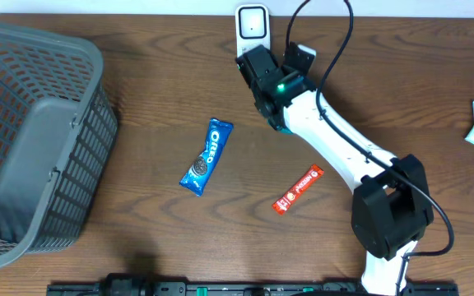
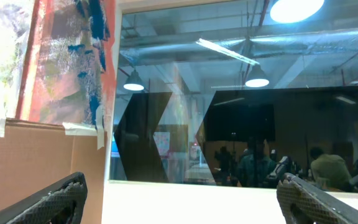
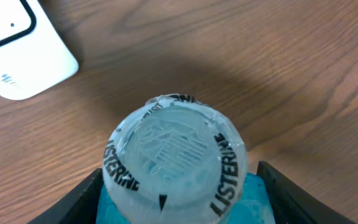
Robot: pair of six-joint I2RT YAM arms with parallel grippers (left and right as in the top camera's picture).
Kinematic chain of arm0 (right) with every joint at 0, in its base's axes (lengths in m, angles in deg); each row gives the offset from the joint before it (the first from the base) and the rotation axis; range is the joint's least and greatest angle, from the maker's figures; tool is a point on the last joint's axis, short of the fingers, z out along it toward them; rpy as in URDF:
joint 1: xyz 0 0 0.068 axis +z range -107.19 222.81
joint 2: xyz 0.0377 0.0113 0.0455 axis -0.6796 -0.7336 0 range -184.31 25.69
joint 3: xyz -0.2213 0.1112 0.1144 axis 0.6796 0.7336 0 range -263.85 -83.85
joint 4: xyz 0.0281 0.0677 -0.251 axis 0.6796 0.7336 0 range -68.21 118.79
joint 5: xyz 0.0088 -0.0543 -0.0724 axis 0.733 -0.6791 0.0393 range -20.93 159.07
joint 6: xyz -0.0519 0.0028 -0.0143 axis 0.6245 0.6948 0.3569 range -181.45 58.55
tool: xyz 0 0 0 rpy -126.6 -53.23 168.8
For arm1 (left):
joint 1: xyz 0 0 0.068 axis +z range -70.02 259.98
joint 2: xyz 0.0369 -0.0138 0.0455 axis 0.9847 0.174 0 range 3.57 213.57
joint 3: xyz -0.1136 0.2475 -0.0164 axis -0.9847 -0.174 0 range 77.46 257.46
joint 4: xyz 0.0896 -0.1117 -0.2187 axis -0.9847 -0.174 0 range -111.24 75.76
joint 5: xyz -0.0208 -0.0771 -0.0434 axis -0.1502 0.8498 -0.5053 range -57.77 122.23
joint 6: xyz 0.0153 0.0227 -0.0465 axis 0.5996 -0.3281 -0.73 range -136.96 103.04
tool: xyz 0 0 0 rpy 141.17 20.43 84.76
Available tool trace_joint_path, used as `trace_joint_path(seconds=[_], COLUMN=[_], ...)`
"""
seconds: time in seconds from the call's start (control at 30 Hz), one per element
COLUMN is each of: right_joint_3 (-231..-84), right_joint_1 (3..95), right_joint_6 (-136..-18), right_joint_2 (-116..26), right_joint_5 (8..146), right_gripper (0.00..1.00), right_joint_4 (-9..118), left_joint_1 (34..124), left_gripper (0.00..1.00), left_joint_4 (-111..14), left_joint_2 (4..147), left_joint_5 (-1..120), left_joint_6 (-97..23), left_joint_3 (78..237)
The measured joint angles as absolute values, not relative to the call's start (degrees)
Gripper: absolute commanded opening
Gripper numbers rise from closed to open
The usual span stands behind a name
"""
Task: Scan the item barcode
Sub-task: 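Lift the bottle and hold it up at the scanner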
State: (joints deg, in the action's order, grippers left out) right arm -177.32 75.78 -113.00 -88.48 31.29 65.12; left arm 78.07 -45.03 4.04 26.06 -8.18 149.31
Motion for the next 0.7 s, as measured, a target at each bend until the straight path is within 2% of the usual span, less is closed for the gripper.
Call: trace_joint_path(seconds=[0.27,0.7], right_joint_3=[-169.85,-169.17], right_joint_1=[75.78,79.96], right_joint_6=[-113.24,-113.46], right_joint_2=[-88.48,-88.48], right_joint_5=[29.22,24.45], right_gripper=[0.21,0.24], right_joint_4=[56.21,56.23], left_joint_1=[78.07,78.07], left_gripper=[0.98,0.98], left_joint_4=[-44.83,-44.79], left_joint_2=[4.04,4.04], left_joint_5=[26.12,26.12], left_joint_6=[-8.18,-8.18], left_joint_3=[149.31,149.31])
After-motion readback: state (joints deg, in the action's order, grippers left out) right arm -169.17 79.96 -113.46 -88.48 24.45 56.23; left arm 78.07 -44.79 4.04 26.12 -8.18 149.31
